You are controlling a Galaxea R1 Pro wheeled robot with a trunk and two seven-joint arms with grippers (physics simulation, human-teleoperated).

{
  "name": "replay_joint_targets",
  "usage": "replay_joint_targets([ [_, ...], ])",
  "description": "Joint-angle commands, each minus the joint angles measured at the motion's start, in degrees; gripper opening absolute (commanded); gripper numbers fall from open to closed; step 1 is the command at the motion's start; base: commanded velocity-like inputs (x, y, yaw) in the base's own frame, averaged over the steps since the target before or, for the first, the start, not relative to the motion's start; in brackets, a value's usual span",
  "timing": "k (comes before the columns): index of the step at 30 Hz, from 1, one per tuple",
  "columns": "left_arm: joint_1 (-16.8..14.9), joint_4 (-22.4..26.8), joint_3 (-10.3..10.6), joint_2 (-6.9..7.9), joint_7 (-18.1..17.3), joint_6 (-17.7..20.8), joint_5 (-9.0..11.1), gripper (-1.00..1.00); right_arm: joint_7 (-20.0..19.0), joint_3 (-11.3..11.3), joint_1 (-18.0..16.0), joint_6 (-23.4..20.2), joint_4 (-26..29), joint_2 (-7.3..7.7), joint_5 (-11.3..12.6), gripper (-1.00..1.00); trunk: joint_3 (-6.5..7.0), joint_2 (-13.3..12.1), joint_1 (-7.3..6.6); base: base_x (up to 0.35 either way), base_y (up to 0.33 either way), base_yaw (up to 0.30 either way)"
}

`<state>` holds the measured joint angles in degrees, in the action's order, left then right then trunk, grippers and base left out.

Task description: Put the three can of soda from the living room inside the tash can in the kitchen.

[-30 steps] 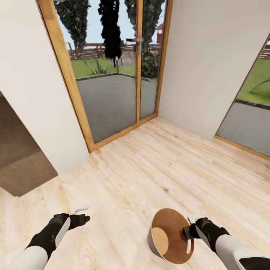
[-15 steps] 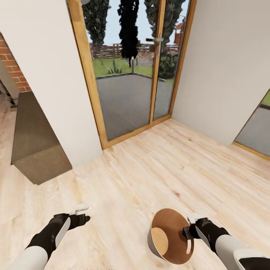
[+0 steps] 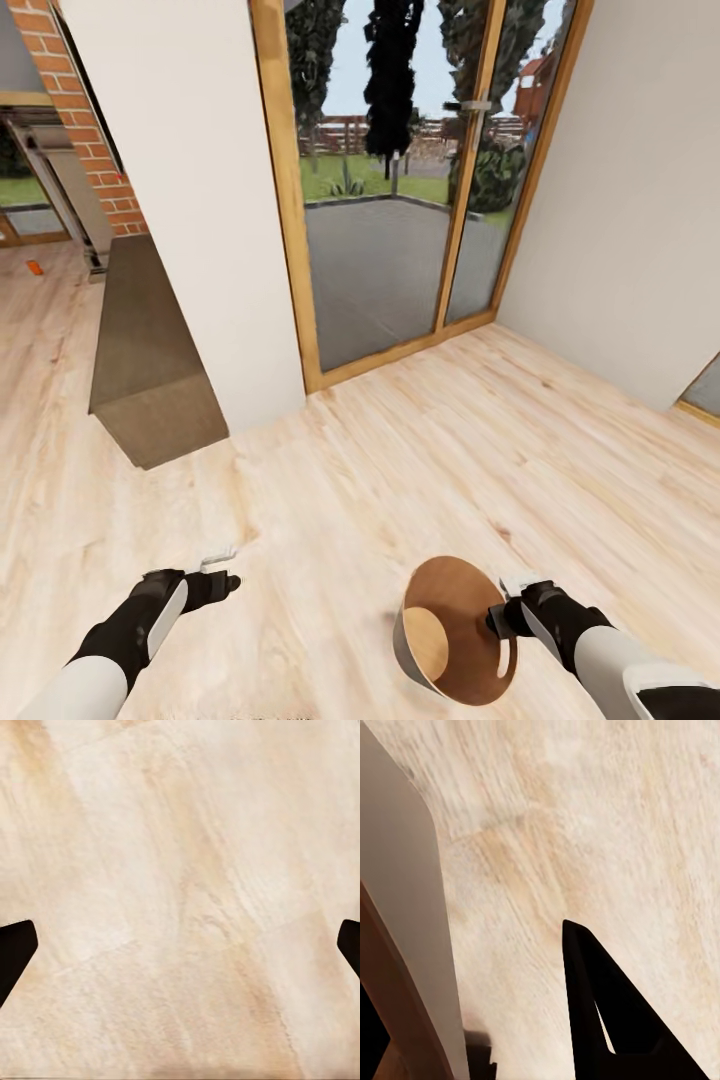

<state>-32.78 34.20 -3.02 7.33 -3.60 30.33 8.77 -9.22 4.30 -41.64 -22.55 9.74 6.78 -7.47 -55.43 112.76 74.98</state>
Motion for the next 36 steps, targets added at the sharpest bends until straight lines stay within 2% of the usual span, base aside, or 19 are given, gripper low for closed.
replay_joint_targets([
  [1, 0.0, 0.0, 0.0, 0.01, 0.0, 0.0, 0.0, 1.0, -0.3, -0.3, 0.0, 0.0, 0.0, -0.01, 0.8, -1.0, 0.0, 0.0, 0.0, 0.0, 0.0, 0.246],
  [36, 0.1, 0.0, 0.0, -0.03, 0.1, -0.1, -0.1, 1.0, -0.2, -0.4, 0.0, 0.0, -0.2, -0.49, 0.7, -1.0, 0.0, 0.0, 0.0, 0.0, 0.0, 0.246],
])
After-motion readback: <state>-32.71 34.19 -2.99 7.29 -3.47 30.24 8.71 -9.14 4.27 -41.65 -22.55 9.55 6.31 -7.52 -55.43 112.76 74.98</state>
